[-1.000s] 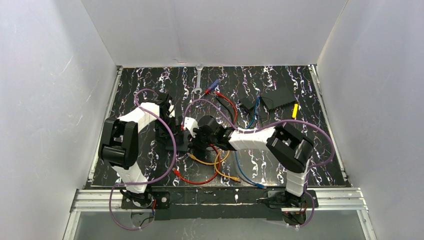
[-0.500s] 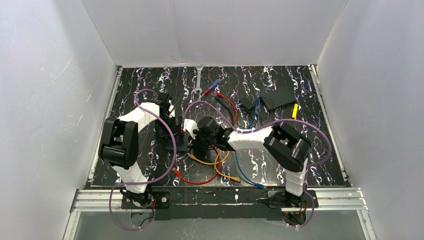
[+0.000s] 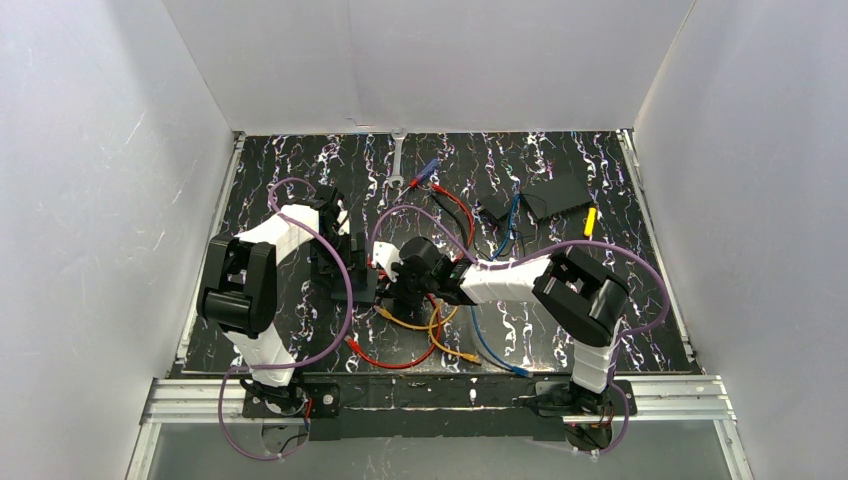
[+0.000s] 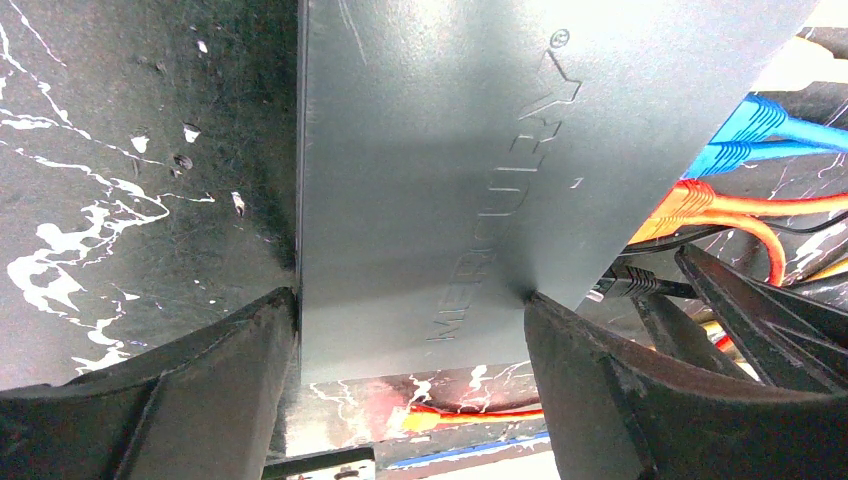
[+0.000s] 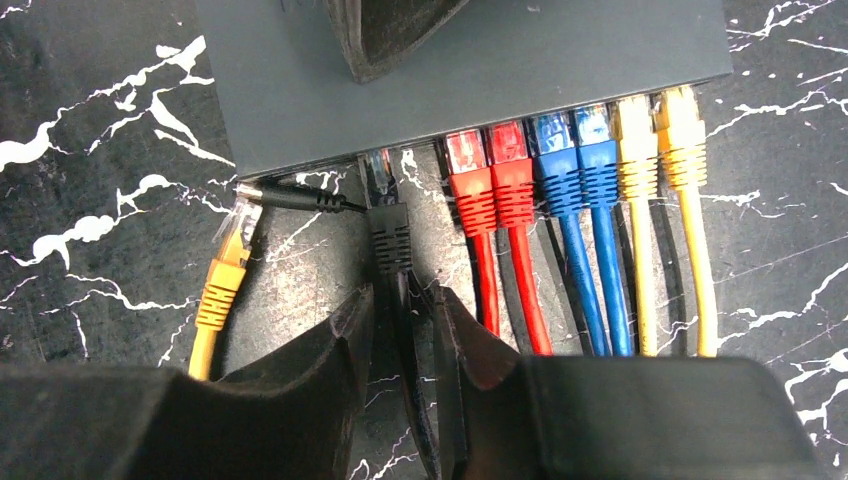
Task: Insert the plug into the switch port
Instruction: Insert the connector into the switch port.
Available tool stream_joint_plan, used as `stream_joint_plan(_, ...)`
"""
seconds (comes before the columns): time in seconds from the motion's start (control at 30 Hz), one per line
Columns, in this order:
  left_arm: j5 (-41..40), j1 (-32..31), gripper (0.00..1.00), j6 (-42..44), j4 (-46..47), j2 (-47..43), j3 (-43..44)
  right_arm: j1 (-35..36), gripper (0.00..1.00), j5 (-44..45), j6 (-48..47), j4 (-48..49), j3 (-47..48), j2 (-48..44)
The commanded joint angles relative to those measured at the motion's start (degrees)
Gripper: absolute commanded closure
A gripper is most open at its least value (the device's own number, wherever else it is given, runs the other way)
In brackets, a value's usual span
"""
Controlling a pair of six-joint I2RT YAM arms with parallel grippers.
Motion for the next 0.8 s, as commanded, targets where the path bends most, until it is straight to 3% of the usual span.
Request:
stream_joint_plan(0.0,0.4,-0.4,0.20,0.1,-2.8,1.4,-0.3,0.1,0.65,1.2,-1.0,0.7,0.1,-0.4)
stream_joint_plan(0.2,0.9,-0.4,0.20,0.2,-2.9,1.6,-0.3,0.1,0.78,0.0,-0.9,1.5,0.5,0.3)
stream_joint_plan(0.37,2.6,-0.4,0.20,0.4,-2.6,2.0,-0.4,0.1,0.99,-1.9,-1.0,2.4,1.4,1.3)
stream_joint_plan(0.77,8.7,-0.6,0.21,0.8,-1.6,3.2,-0.9,0.1,0.99,-5.1,0.1,5.5,4.1,3.4)
